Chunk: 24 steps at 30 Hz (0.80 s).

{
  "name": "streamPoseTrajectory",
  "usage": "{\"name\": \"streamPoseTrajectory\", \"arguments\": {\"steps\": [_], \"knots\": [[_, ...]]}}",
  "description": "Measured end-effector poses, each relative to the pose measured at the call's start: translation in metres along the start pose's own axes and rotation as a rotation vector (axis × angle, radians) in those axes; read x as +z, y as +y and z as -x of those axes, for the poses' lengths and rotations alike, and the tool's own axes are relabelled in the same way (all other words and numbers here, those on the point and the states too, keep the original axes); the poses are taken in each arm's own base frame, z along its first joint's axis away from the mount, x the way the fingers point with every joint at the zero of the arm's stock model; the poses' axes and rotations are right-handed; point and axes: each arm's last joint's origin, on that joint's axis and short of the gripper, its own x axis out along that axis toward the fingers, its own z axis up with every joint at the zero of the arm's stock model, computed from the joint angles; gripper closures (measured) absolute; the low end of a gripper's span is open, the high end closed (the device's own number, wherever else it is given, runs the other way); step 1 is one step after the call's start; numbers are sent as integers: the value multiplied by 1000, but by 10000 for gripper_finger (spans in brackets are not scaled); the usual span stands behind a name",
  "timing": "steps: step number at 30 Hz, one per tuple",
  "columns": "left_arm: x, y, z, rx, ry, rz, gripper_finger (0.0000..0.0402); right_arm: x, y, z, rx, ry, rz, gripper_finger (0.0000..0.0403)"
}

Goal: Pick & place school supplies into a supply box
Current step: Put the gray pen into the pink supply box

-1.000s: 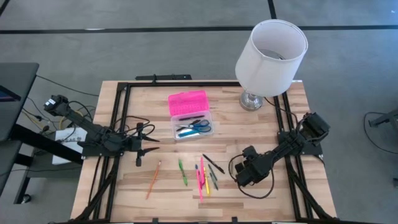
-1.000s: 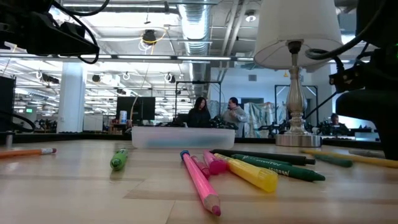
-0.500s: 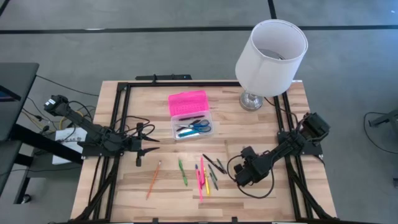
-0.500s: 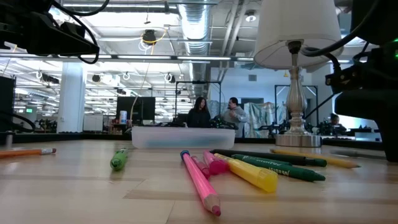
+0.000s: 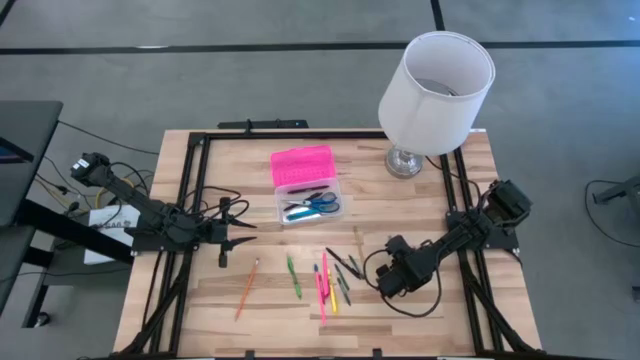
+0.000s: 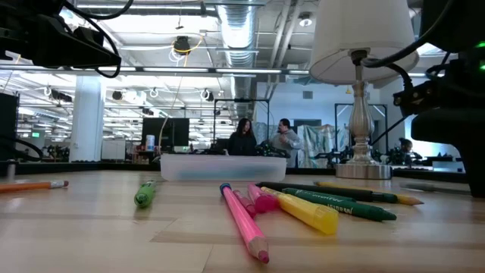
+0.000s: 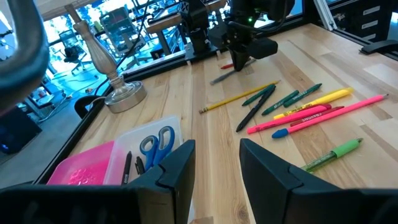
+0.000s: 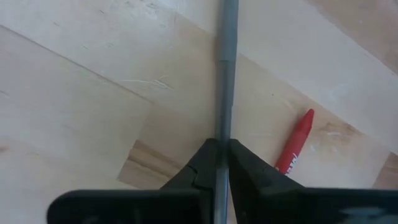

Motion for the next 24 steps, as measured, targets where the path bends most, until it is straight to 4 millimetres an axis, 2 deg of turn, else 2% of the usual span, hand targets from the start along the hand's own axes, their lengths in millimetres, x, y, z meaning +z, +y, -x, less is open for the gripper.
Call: {"name": "streamPoseTrajectory", "arguments": {"steps": [7, 15, 24], "knots": [[0, 0, 0, 0, 0, 0, 280, -1, 3, 6, 79, 52, 22, 378], [-2, 0, 0, -3, 16, -11, 280, -3, 24, 20, 363, 80, 110, 391], [-2, 0, 0, -3, 18, -12, 280, -2, 27, 21, 395, 61, 98, 368]]}}
